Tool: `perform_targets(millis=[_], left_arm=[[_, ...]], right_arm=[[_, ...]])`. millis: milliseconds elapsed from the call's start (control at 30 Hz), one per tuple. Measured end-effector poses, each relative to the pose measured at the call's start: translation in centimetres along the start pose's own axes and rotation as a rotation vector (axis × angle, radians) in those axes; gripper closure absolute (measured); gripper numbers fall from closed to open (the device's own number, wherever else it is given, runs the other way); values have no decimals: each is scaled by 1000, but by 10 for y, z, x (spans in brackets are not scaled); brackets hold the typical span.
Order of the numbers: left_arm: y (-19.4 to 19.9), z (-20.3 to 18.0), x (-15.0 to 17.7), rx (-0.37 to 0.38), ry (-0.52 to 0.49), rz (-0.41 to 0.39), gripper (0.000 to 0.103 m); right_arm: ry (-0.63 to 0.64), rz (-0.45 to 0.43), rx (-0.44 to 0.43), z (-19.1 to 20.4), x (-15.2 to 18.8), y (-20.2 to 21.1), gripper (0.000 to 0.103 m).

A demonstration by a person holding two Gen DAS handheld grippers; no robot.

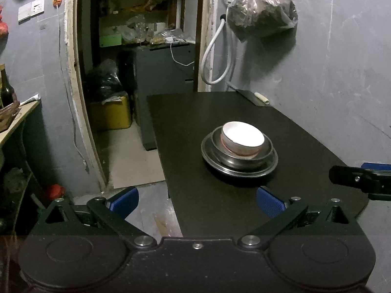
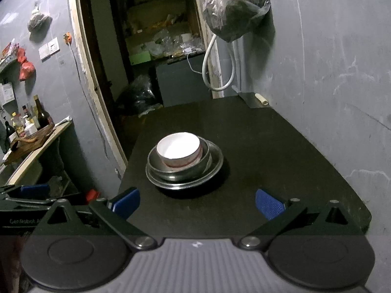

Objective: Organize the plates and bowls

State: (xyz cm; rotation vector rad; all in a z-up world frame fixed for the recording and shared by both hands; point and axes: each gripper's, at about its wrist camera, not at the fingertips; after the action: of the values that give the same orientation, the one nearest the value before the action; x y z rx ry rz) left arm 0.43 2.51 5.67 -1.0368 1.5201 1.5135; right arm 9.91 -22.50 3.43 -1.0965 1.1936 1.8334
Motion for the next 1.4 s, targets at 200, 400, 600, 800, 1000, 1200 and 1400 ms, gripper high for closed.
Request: perform_targets(millis=[200,400,600,800,1000,1200,1400], left_arm=[[-3,-6,7,-13,-4,35,1],[-6,-15,12,-7,-27,58,1],[-10,-14,12,-8,-26,63,1],[-13,-14,13,-13,-38,72,1],[-14,-12,13,-14,-36,71,1],[-14,-11,13,-14,-31,69,1],[-12,-10,13,-18,-25,66,1]], right_arm=[[2,40,-10,-7,4,-4,0],[-2,84,-9,-12,9,-9,0],[8,104,-14,-14,11,-14,0],[11,111,-15,-13,11,-16,0],[15,114,-18,-12,11,-19,0],[21,117,-18,-12,11,-18,0],[29,111,-18,-11,10,-14,0]])
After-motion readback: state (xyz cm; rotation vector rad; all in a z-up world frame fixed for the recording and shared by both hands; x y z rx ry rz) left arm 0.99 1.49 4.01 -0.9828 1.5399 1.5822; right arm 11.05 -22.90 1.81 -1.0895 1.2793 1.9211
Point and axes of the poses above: each gripper's, at about its wrist camera, not at the fingertips, and y roughly against the way its jaws point, z to its left, x to its underside, and after that the axes turned 13 degrees about -z, right-handed
